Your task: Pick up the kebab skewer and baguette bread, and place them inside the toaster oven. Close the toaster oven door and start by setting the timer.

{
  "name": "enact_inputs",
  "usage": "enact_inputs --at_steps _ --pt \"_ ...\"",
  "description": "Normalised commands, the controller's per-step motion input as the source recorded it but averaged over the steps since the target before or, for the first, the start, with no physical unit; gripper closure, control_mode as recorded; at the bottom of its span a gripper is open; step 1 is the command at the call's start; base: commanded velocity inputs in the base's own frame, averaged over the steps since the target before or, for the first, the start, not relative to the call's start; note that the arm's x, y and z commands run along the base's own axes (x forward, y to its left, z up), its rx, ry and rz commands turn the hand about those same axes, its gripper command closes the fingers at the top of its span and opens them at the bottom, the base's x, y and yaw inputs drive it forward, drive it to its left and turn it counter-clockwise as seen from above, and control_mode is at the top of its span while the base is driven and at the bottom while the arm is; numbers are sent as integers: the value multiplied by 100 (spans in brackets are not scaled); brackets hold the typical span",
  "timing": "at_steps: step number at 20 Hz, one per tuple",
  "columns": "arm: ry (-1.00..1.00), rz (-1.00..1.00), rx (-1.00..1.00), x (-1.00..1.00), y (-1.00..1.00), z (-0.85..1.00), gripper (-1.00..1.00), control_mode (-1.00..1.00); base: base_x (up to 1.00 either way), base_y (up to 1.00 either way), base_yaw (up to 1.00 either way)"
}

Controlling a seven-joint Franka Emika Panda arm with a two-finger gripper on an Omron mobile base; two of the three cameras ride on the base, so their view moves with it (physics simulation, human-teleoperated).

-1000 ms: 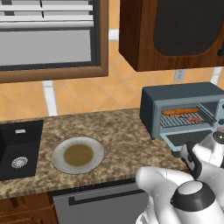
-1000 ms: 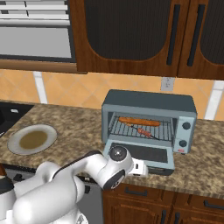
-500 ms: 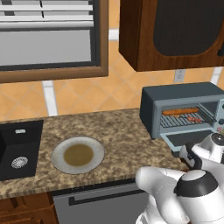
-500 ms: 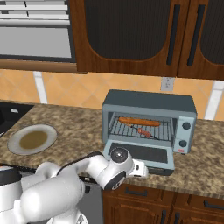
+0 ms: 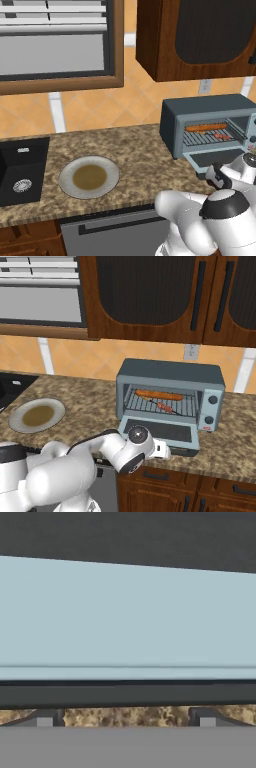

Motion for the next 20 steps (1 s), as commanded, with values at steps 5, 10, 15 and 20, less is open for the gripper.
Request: enact_inputs --at_steps 5,10,15,20 --pt "-2 -1 0 19 0 0 -100 -100 0 0 0" --pt "-7 -5 0 27 4 2 -100 -100 0 0 0" --pt "-13 -4 1 25 2 16 -100 -100 0 0 0" --pt "-10 -4 0 39 0 40 -100 -100 0 0 0"
